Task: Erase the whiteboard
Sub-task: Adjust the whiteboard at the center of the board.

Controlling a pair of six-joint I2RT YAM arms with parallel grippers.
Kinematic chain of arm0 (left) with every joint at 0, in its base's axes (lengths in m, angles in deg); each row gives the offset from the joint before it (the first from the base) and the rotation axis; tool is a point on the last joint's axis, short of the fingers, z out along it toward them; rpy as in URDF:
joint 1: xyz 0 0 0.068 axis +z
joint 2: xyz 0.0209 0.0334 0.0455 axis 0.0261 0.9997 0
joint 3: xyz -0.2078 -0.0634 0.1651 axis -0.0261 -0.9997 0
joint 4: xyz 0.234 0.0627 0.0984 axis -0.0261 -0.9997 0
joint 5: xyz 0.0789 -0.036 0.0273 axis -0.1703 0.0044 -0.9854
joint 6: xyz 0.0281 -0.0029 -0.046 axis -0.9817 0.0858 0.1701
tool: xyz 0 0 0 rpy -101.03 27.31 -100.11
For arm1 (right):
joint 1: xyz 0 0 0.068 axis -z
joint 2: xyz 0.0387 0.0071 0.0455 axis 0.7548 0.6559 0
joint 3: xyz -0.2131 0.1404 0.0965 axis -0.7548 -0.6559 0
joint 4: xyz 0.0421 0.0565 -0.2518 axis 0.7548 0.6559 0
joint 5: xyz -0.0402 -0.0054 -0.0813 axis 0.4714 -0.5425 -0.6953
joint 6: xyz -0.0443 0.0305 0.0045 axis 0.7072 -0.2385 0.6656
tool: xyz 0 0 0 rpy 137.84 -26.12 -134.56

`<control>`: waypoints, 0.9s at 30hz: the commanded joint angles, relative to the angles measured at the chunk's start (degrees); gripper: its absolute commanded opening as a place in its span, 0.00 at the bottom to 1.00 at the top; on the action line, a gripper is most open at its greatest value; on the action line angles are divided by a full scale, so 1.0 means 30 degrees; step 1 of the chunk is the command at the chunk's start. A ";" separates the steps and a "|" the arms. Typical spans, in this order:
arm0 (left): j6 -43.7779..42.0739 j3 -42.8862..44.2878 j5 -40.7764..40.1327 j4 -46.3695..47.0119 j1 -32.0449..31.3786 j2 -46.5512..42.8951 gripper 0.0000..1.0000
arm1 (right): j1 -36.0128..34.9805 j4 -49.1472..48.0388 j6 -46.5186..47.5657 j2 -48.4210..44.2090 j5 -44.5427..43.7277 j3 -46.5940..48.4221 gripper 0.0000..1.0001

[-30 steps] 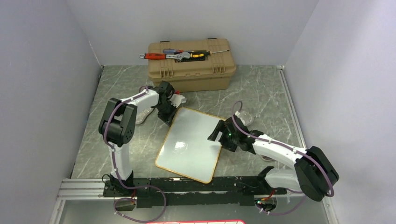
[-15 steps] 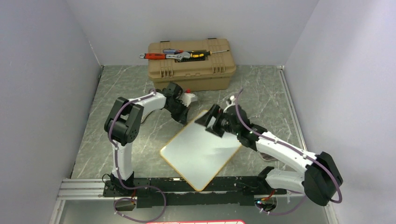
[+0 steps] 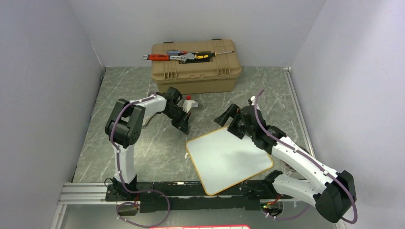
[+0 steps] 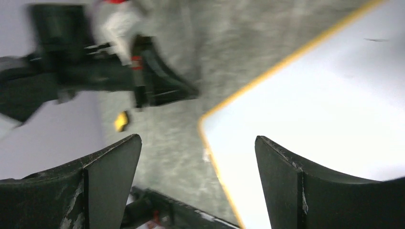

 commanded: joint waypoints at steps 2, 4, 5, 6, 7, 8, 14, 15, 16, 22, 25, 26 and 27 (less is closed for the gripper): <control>-0.3276 0.0979 -0.0615 -0.3535 0.0316 -0.1013 0.06 | 0.0242 0.7125 0.0973 -0.0490 -0.4124 0.0020 0.94; -0.3861 0.1450 -0.0258 -0.4503 0.0358 -0.1084 0.06 | 0.0240 0.9162 0.0880 -0.0336 -0.5268 0.0098 0.94; -0.4282 0.1452 -0.0048 -0.4819 0.0374 -0.1236 0.06 | 0.0240 0.9816 0.0902 -0.0468 -0.5893 -0.0078 0.95; -0.4488 0.1357 -0.0062 -0.4929 0.0376 -0.1471 0.05 | 0.0324 1.0385 0.0854 -0.0675 -0.6452 -0.0294 0.96; -0.4638 0.1243 -0.0134 -0.4928 0.0376 -0.1680 0.05 | 0.0551 1.0807 0.0822 -0.0913 -0.7046 -0.0643 0.98; -0.4836 0.1159 -0.0154 -0.5015 0.0416 -0.1915 0.05 | 0.0908 1.0966 0.0804 -0.1148 -0.7471 -0.0932 0.99; -0.5969 0.1390 0.0340 -0.6652 0.0635 -0.2690 0.08 | 0.6054 0.7405 0.2661 -0.1445 -0.6304 -0.3491 1.00; -0.6208 0.1375 0.0356 -0.6930 0.0665 -0.2861 0.08 | 0.6844 0.6865 0.3241 -0.1042 -0.6112 -0.3676 1.00; -0.6594 0.1380 0.0369 -0.7258 0.0690 -0.2971 0.08 | 0.7602 0.6570 0.3614 -0.0467 -0.5992 -0.3728 1.00; -0.7358 0.1482 0.0544 -0.8656 0.1031 -0.3016 0.08 | 0.9886 0.4890 0.5692 0.1449 -0.4814 -0.3364 1.00; -0.7579 0.1511 0.0644 -0.9194 0.1128 -0.3214 0.08 | 1.0343 0.4253 0.6269 0.2047 -0.3329 -0.3605 1.00; -0.7639 0.1364 0.0610 -0.9204 0.1166 -0.3418 0.08 | 1.0383 0.4167 0.6154 0.2115 -0.2740 -0.3734 1.00; -0.7662 0.1156 0.0496 -0.9131 0.1167 -0.3677 0.09 | 1.0388 0.4054 0.5967 0.2087 -0.2118 -0.3937 1.00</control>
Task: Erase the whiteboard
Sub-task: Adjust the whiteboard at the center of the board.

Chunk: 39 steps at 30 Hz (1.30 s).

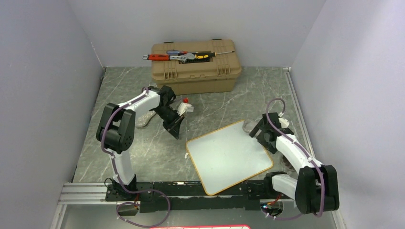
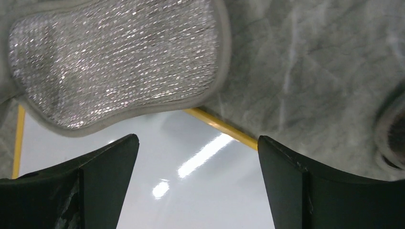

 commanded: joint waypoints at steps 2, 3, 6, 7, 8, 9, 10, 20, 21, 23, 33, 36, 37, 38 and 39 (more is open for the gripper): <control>-0.1195 0.0018 0.0439 -0.1078 0.0154 -0.1755 0.09 | 0.0231 -0.2060 0.0106 -0.0233 0.3838 -0.1100 1.00; -0.1326 -0.0060 0.0344 -0.1244 0.0154 -0.1869 0.09 | 0.0234 -0.2517 -0.0314 -0.0401 0.4583 -0.1536 1.00; -0.1878 -0.0660 -0.0305 -0.1445 0.0154 -0.2354 0.09 | 0.0141 -0.3685 -0.1788 -0.0905 0.6727 -0.2888 1.00; -0.2060 -0.0987 -0.0537 -0.1400 0.0154 -0.2581 0.09 | 0.0084 -0.4068 -0.2309 -0.1115 0.7277 -0.3367 1.00; -0.2222 -0.1302 -0.0723 -0.1371 0.0154 -0.2800 0.09 | -0.0081 -0.4537 -0.2769 -0.1368 0.7800 -0.3772 1.00; -0.2348 -0.1547 -0.0933 -0.1307 0.0154 -0.2952 0.09 | -0.0486 -0.4881 -0.3288 -0.1597 0.7993 -0.4075 1.00; -0.2466 -0.1768 -0.1088 -0.1339 0.0180 -0.3055 0.09 | -0.1137 -0.5126 -0.3730 -0.1725 0.7834 -0.4182 1.00; -0.2437 -0.1637 -0.0488 -0.1544 0.0162 -0.3467 0.10 | 0.0037 -0.1439 -0.1701 -0.2090 0.0514 -0.0894 1.00; -0.2467 -0.1680 -0.0527 -0.1511 0.0155 -0.3453 0.10 | 0.0536 -0.1764 -0.1441 -0.1973 0.0678 -0.0906 1.00; -0.2533 -0.1707 -0.0438 -0.1477 0.0154 -0.3340 0.10 | 0.1236 -0.2171 -0.1034 -0.0902 0.1071 -0.0724 1.00; -0.2593 -0.2201 -0.0300 -0.0857 -0.1103 -0.2961 0.10 | 0.1873 -0.2769 0.0149 0.0190 0.1401 -0.0637 1.00; -0.2512 -0.2032 -0.0650 -0.0762 -0.1687 -0.2529 0.10 | 0.2622 -0.2282 0.0953 0.0065 0.1523 0.0248 1.00; -0.2480 -0.1992 -0.0638 -0.0674 -0.1764 -0.2416 0.10 | 0.2794 -0.2197 0.0986 0.0200 0.1771 0.0295 1.00; -0.2421 -0.1940 -0.0644 -0.0564 -0.1843 -0.2325 0.10 | 0.2811 -0.2249 0.0917 0.0408 0.2102 0.0079 1.00; -0.2413 -0.1949 -0.0624 -0.0484 -0.1879 -0.2259 0.10 | 0.2835 -0.2442 0.0780 0.0529 0.2495 -0.0141 1.00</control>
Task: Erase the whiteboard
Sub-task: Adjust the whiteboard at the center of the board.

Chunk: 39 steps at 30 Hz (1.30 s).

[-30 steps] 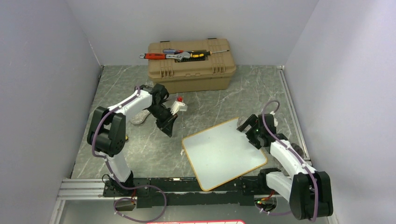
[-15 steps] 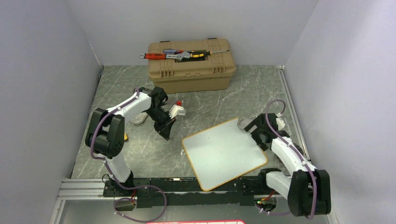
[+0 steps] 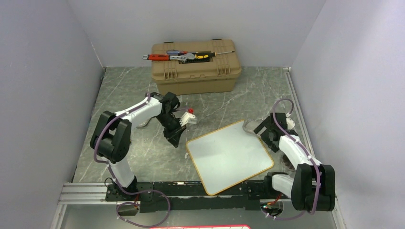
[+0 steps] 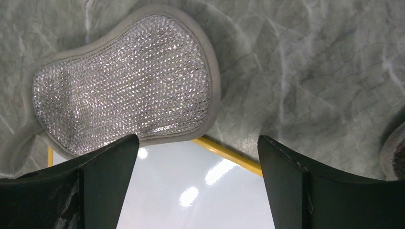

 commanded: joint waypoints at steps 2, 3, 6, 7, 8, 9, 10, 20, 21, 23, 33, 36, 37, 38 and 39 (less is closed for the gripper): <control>-0.0357 0.0088 0.0320 0.0586 -0.0422 0.0464 0.11 | 0.0358 -0.0648 0.0065 0.0218 0.1569 -0.0846 1.00; -0.0354 -0.0061 0.0155 0.0764 -0.0561 0.0444 0.11 | 0.0347 -0.0946 -0.0198 0.0282 0.2110 -0.1336 1.00; -0.0537 -0.0539 -0.0648 0.1179 -0.1167 0.0422 0.12 | 0.0043 -0.2099 -0.1151 0.0406 0.3909 -0.2653 1.00; -0.0662 -0.0630 -0.1010 0.1292 -0.1251 0.0457 0.12 | -0.0260 -0.2332 -0.1709 0.0351 0.4336 -0.2950 1.00; -0.0766 -0.0700 -0.1381 0.1358 -0.1266 0.0487 0.12 | -0.0668 -0.2446 -0.2192 0.0222 0.4573 -0.3141 1.00; -0.0859 -0.0789 -0.1709 0.1399 -0.1245 0.0557 0.12 | -0.1484 -0.2555 -0.2794 0.0008 0.4718 -0.3315 1.00; -0.1003 -0.0906 -0.2036 0.1393 -0.1239 0.0602 0.12 | -0.2315 -0.2576 -0.3499 -0.0261 0.4704 -0.3406 1.00; -0.1272 -0.3837 -0.3982 0.3356 -0.1473 0.0257 0.13 | -0.7755 -0.2990 -0.7794 -0.1064 0.3521 -0.3423 1.00; -0.1289 -0.3931 -0.4338 0.3443 -0.1410 0.0330 0.12 | -0.8090 -0.3337 -0.8010 -0.0739 0.3456 -0.3321 1.00; -0.1379 -0.4052 -0.4548 0.3551 -0.1077 0.0378 0.12 | -0.8856 -0.4214 -0.8234 0.0380 0.3395 -0.2772 1.00; -0.1882 -0.2081 -0.1870 0.0973 0.1618 -0.0062 0.11 | -1.1492 -0.1182 -0.4889 0.4510 -0.0331 0.5172 1.00; -0.2027 -0.0482 -0.0403 -0.0347 0.2787 -0.0307 0.10 | -1.1643 0.0467 -0.4911 0.2332 -0.1569 0.4789 1.00; -0.2028 0.0179 -0.0133 -0.0704 0.3180 -0.0260 0.10 | -1.1616 0.1032 -0.4936 0.1685 -0.1955 0.4598 1.00; -0.2042 0.0815 0.0043 -0.0998 0.3500 -0.0177 0.09 | -1.1536 0.1692 -0.4877 0.1092 -0.2300 0.4449 1.00; -0.2055 0.1382 0.0054 -0.1173 0.3814 -0.0112 0.09 | -1.1493 0.2375 -0.4869 0.0611 -0.2577 0.4332 1.00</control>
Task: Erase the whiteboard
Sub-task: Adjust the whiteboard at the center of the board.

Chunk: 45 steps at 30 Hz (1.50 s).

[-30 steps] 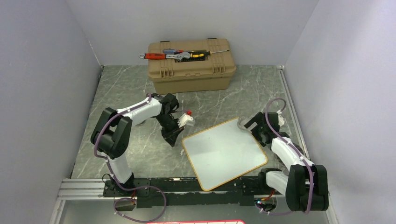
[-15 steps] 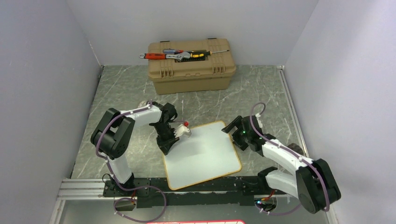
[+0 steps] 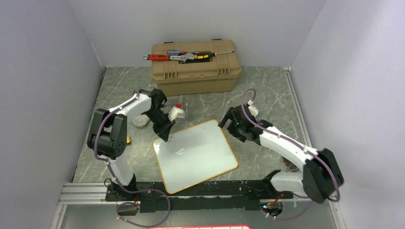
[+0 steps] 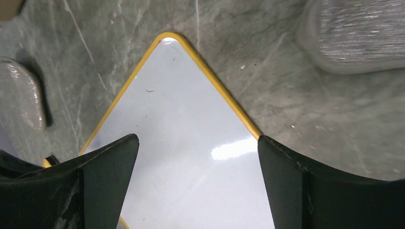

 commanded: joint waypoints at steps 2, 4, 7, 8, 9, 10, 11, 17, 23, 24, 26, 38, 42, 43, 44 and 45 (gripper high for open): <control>-0.0654 0.3289 0.1666 -0.1407 0.1595 -0.0636 0.08 | 0.0096 0.4760 0.0295 -0.3164 -0.2307 -0.0431 1.00; -0.0346 0.3514 0.1123 -0.0495 0.1806 -0.0769 0.07 | -0.0071 0.5393 -0.0402 -0.4441 -0.1053 -0.1973 1.00; 0.0338 0.3724 0.0092 0.1319 0.1859 -0.0340 0.04 | -0.1699 0.4552 -0.3127 -0.7019 0.0836 -0.5009 1.00; 0.0456 0.3889 -0.0229 0.1856 0.1881 0.0014 0.04 | -0.2436 0.4371 -0.4159 -0.7632 0.1156 -0.5674 1.00; 0.0449 0.4016 -0.0588 0.2124 0.1887 0.0458 0.03 | -0.3349 0.4356 -0.5403 -0.8039 0.1262 -0.6105 1.00; 0.0481 0.4065 -0.0944 0.2355 0.1925 0.0969 0.03 | -0.4257 0.4556 -0.6172 -0.8215 0.1129 -0.6210 1.00; 0.0419 0.4046 -0.1227 0.2589 0.1959 0.1247 0.03 | -0.5096 0.4800 -0.6873 -0.8152 0.0841 -0.6121 1.00; 0.0010 0.2821 -0.3214 0.4274 0.2176 0.1548 0.03 | -0.7442 0.5475 -0.7909 -0.6295 -0.0142 -0.4556 1.00; -0.0149 0.2263 -0.3694 0.5152 0.2181 0.1885 0.03 | -0.7467 0.3194 -0.7967 -0.4017 0.0133 -0.4639 1.00; -0.0231 0.2249 -0.3665 0.5132 0.2181 0.2043 0.03 | -0.7405 0.2880 -0.7917 -0.3818 -0.0045 -0.4676 1.00; -0.0354 0.2139 -0.3633 0.5133 0.2181 0.2260 0.03 | -0.6874 0.1826 -0.7629 -0.3490 0.0025 -0.5018 1.00; -0.0702 0.0524 -0.3882 0.5261 0.2181 0.2410 0.03 | -0.0555 -0.4198 -0.3087 0.0607 0.1596 -0.3445 1.00; -0.0565 0.0235 -0.3419 0.4885 0.2181 0.2345 0.03 | -0.0058 -0.5050 -0.1715 0.4793 0.2580 0.0220 1.00; -0.0572 0.0129 -0.3257 0.4787 0.2181 0.2247 0.03 | 0.0058 -0.5175 -0.1463 0.5728 0.2883 0.1136 1.00; -0.0584 0.0064 -0.3003 0.4680 0.2181 0.2154 0.03 | 0.0215 -0.5099 -0.1238 0.6566 0.3034 0.2232 1.00; -0.0536 0.0030 -0.2707 0.4502 0.2181 0.2007 0.03 | 0.0356 -0.4972 -0.0983 0.7352 0.3434 0.3291 1.00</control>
